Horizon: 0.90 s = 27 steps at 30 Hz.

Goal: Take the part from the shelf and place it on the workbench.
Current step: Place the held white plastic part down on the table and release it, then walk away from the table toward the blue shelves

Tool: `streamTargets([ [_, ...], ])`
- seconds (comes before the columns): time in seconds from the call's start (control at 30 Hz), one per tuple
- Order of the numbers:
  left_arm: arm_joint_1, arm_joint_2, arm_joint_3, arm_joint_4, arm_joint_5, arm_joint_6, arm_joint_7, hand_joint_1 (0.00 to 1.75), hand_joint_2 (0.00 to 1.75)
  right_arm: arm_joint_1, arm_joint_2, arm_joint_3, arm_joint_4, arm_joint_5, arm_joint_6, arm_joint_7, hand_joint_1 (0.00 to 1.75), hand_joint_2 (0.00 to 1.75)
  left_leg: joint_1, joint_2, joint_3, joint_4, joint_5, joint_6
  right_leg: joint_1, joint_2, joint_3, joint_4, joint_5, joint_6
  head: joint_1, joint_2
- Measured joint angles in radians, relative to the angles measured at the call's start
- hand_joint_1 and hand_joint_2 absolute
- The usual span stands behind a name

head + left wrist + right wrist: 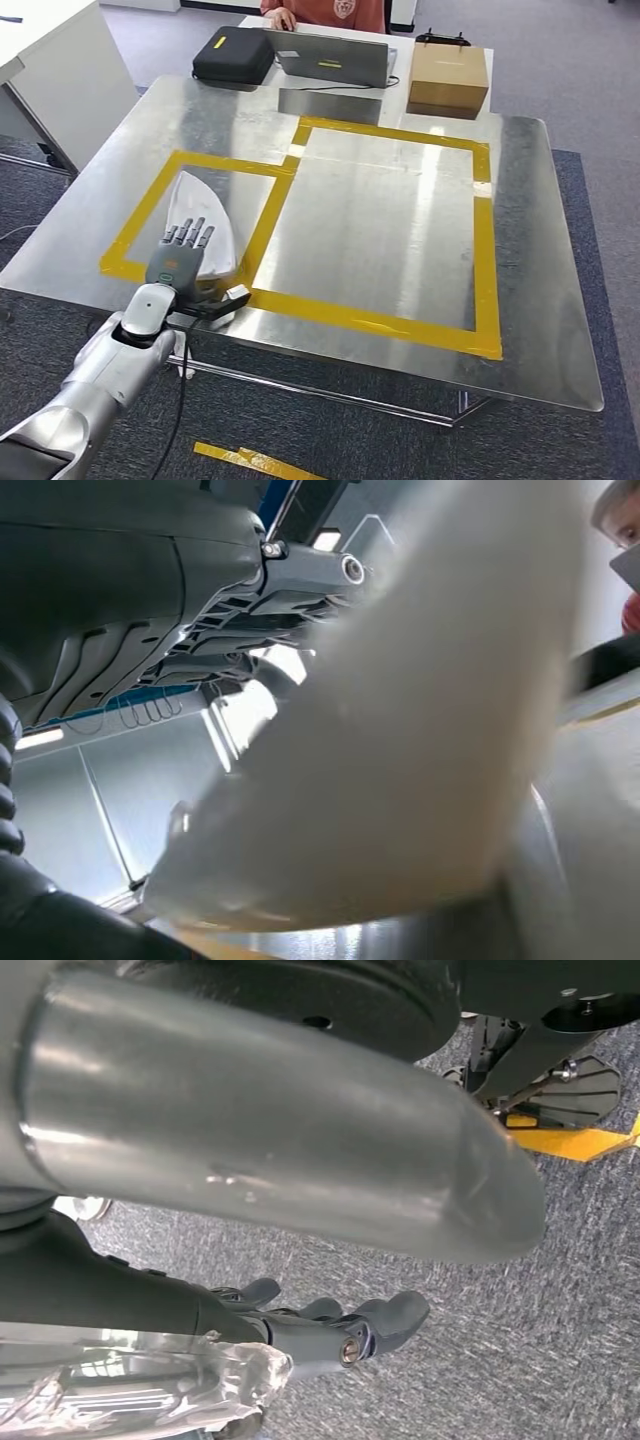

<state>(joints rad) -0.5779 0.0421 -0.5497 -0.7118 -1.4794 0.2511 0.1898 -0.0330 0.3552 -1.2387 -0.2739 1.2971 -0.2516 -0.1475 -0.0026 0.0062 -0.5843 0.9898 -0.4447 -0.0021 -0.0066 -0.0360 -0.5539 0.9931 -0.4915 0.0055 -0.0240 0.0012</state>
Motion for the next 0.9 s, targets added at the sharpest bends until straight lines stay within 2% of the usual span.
streamTargets([
  [0.07,0.002,0.0,0.007,0.0,0.0,0.004,-0.005,0.0,0.0,0.0,0.0,0.0,0.0,0.007,-0.005,0.001,0.0,0.0,0.0,0.0,-0.001,0.001,0.0,0.0,-0.001,0.0,0.0,-0.001,0.001,0.001,0.0,0.0],
  [0.17,0.006,0.003,0.022,-0.005,0.0,-0.001,-0.007,0.0,0.0,0.0,-0.001,0.004,0.0,0.023,-0.03,0.004,0.0,0.0,0.0,-0.002,0.004,-0.009,0.004,0.018,-0.004,-0.002,0.004,-0.012,0.007,0.013,-0.001,0.0],
  [0.23,0.006,0.003,0.028,-0.01,0.0,-0.004,-0.007,0.0,0.0,0.0,-0.002,0.008,0.0,0.031,-0.045,0.005,0.0,0.0,0.006,-0.006,0.015,-0.035,0.017,0.028,-0.004,0.01,-0.006,0.004,-0.01,0.021,0.001,0.0],
  [0.27,0.007,0.002,0.03,-0.012,0.0,-0.006,-0.007,0.0,0.0,0.0,-0.002,0.011,-0.001,0.035,-0.05,0.005,0.0,0.0,0.01,-0.009,0.02,-0.045,0.022,0.03,-0.004,0.018,-0.025,0.043,-0.034,0.024,0.003,0.0],
  [0.33,0.01,0.001,0.034,-0.013,0.0,-0.013,-0.006,0.0,0.0,0.001,-0.004,0.017,-0.001,0.042,-0.06,0.007,0.0,0.0,0.012,-0.017,0.02,-0.048,0.024,0.03,-0.008,0.031,-0.086,0.173,-0.097,0.031,0.005,0.0],
  [0.37,0.014,0.001,0.037,-0.013,0.0,-0.017,-0.006,0.0,0.0,0.002,-0.005,0.02,-0.001,0.045,-0.064,0.009,0.0,0.0,0.012,-0.024,0.019,-0.047,0.024,0.029,-0.011,0.032,-0.114,0.229,-0.117,0.035,0.005,0.0],
  [0.4,0.018,0.001,0.039,-0.013,0.0,-0.02,-0.005,0.0,0.0,0.003,-0.007,0.023,-0.001,0.048,-0.069,0.011,0.0,0.0,0.014,-0.033,0.018,-0.046,0.024,0.026,-0.015,0.032,-0.127,0.255,-0.119,0.039,0.004,0.0],
  [0.43,0.021,0.002,0.041,-0.013,-0.001,-0.023,-0.005,0.0,0.0,0.004,-0.009,0.025,-0.001,0.051,-0.073,0.013,0.0,0.0,0.017,-0.044,0.017,-0.043,0.023,0.021,-0.02,0.033,-0.12,0.241,-0.1,0.044,0.005,0.0],
  [0.47,0.024,0.001,0.042,-0.013,-0.001,-0.025,-0.004,0.0,0.0,0.004,-0.011,0.027,-0.001,0.053,-0.075,0.015,0.0,0.0,0.022,-0.057,0.016,-0.038,0.021,0.013,-0.025,0.039,-0.095,0.19,-0.067,0.05,0.005,0.0],
  [0.53,0.024,0.001,0.044,-0.013,-0.001,-0.027,-0.004,0.0,0.0,0.003,-0.015,0.032,0.0,0.056,-0.079,0.018,0.0,0.0,0.032,-0.084,0.007,-0.019,0.012,-0.007,-0.037,0.08,-0.029,0.068,-0.021,0.06,0.007,0.0],
  [0.57,0.023,0.001,0.045,-0.014,-0.001,-0.028,-0.003,0.0,0.0,0.003,-0.015,0.034,0.0,0.056,-0.079,0.019,0.0,0.0,0.034,-0.097,0.0,-0.009,0.01,-0.017,-0.04,0.099,-0.009,0.033,-0.015,0.058,0.01,0.0],
  [0.6,0.023,0.001,0.046,-0.015,-0.001,-0.029,-0.002,0.0,0.0,0.002,-0.016,0.036,0.001,0.057,-0.079,0.02,0.0,0.0,0.035,-0.108,-0.009,-0.002,0.01,-0.026,-0.04,0.11,-0.001,0.023,-0.02,0.052,0.01,0.0],
  [0.63,0.022,0.003,0.048,-0.015,-0.001,-0.03,-0.002,0.0,0.0,0.002,-0.016,0.038,0.002,0.057,-0.08,0.02,0.0,0.0,0.036,-0.12,-0.016,0.001,0.013,-0.033,-0.038,0.107,-0.002,0.026,-0.022,0.042,0.011,0.0],
  [0.67,0.023,0.004,0.049,-0.016,-0.001,-0.031,-0.002,0.0,0.0,0.002,-0.017,0.04,0.002,0.057,-0.08,0.021,0.0,0.0,0.038,-0.129,-0.021,0.001,0.016,-0.039,-0.036,0.093,-0.004,0.031,-0.021,0.031,0.009,0.0],
  [0.7,0.024,0.006,0.05,-0.016,-0.001,-0.033,-0.002,0.0,0.0,0.002,-0.018,0.042,0.002,0.057,-0.08,0.021,0.0,0.0,0.039,-0.12,-0.026,0.005,0.015,-0.042,-0.034,0.082,-0.004,0.032,-0.02,0.023,0.007,0.0],
  [0.77,0.025,0.008,0.052,-0.016,-0.001,-0.035,-0.002,0.0,0.0,0.002,-0.018,0.045,0.002,0.057,-0.079,0.021,0.0,0.0,0.035,-0.071,-0.054,0.063,-0.016,-0.044,-0.03,0.059,-0.002,0.03,-0.02,0.008,0.001,0.0],
  [0.8,0.024,0.008,0.052,-0.016,-0.001,-0.036,-0.002,0.0,0.0,0.002,-0.018,0.045,0.002,0.058,-0.079,0.021,0.0,0.0,0.032,-0.041,-0.082,0.121,-0.044,-0.043,-0.027,0.046,-0.001,0.03,-0.021,0.003,-0.002,0.0],
  [0.83,0.024,0.008,0.053,-0.017,-0.001,-0.038,-0.002,0.0,0.0,0.002,-0.018,0.045,0.002,0.058,-0.079,0.021,0.0,0.0,0.031,-0.025,-0.116,0.191,-0.073,-0.042,-0.022,0.034,0.0,0.03,-0.022,-0.002,-0.004,0.0],
  [0.87,0.025,0.008,0.053,-0.017,-0.001,-0.041,-0.002,0.0,0.0,0.003,-0.019,0.045,0.002,0.058,-0.079,0.021,0.0,0.0,0.03,-0.019,-0.147,0.251,-0.093,-0.039,-0.018,0.02,0.001,0.03,-0.024,-0.005,-0.004,0.0],
  [0.9,0.029,0.008,0.054,-0.017,-0.001,-0.044,-0.001,0.0,0.0,0.003,-0.02,0.045,0.002,0.058,-0.079,0.021,0.0,0.0,0.028,-0.017,-0.165,0.287,-0.098,-0.035,-0.014,0.006,0.003,0.03,-0.027,-0.009,-0.004,0.0],
])
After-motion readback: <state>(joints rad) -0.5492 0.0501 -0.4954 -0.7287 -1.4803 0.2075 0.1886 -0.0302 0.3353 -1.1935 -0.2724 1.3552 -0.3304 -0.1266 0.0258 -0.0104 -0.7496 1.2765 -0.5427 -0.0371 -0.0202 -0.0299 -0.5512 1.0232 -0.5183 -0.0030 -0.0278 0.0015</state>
